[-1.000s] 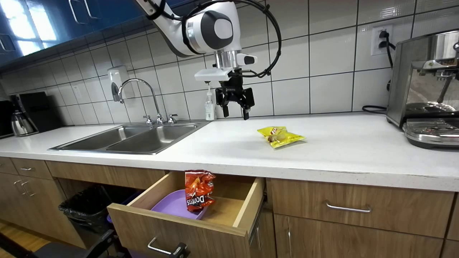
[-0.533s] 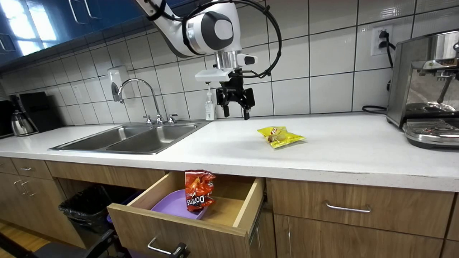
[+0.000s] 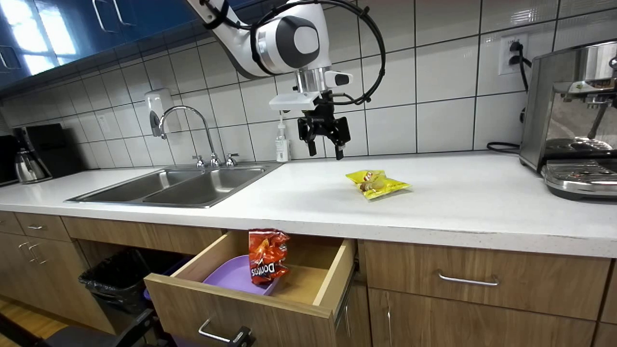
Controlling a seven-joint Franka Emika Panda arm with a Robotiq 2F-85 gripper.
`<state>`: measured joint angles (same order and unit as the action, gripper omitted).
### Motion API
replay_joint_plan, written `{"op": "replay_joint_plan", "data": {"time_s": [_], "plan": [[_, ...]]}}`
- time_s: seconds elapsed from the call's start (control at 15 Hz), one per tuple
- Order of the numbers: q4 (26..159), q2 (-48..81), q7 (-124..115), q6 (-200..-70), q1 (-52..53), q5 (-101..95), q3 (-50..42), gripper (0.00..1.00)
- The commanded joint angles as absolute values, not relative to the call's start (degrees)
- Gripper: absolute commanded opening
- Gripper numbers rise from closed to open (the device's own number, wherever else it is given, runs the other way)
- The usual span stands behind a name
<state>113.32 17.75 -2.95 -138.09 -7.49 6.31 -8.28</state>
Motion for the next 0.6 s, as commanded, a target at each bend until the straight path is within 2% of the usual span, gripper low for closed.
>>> {"op": "replay_joint_plan", "data": {"time_s": [0.0,0.53], "plan": [[109.5,20.4,-3.4,-137.5,-8.5,5.8,-8.4,1.0],[100.4,26.8,-2.6,-135.7,-10.5,6.1,-8.7,1.0]]}}
